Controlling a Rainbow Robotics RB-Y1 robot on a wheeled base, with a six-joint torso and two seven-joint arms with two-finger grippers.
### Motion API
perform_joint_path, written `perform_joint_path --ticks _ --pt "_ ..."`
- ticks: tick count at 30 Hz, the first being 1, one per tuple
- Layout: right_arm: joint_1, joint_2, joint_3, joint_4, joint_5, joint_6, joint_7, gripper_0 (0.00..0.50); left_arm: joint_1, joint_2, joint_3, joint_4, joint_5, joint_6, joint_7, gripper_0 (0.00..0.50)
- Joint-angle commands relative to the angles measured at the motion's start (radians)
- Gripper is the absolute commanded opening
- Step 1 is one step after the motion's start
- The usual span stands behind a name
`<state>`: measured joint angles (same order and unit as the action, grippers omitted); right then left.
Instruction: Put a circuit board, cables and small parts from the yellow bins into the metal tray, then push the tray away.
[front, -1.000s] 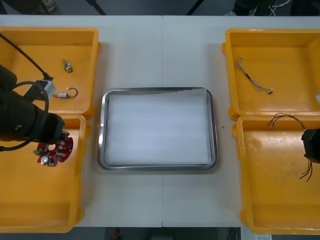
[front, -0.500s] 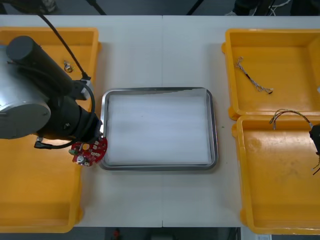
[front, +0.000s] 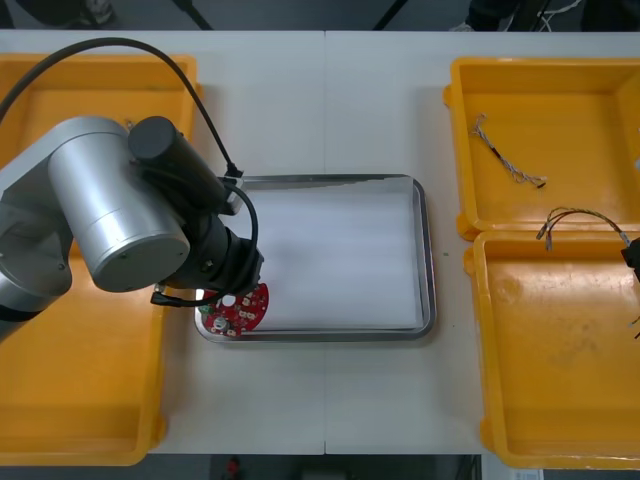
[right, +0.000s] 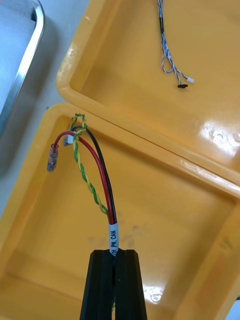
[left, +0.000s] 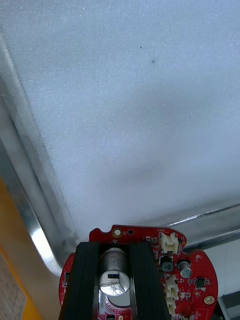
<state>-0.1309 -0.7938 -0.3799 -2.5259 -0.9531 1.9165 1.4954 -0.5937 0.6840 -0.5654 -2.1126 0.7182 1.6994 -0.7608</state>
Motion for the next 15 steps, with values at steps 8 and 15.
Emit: perform_joint_path --ticks 8,15 --pt "-0.029 -0.074 -0.024 0.018 -0.145 0.003 0.017 0.000 -0.057 -0.044 -0.102 0.138 -0.083 -0.150 0.126 0.000" --pt "-0.029 -0.108 -0.022 0.019 -0.133 0.003 0.026 0.000 -0.061 -0.044 -0.114 0.183 -0.095 -0.182 0.117 0.000"
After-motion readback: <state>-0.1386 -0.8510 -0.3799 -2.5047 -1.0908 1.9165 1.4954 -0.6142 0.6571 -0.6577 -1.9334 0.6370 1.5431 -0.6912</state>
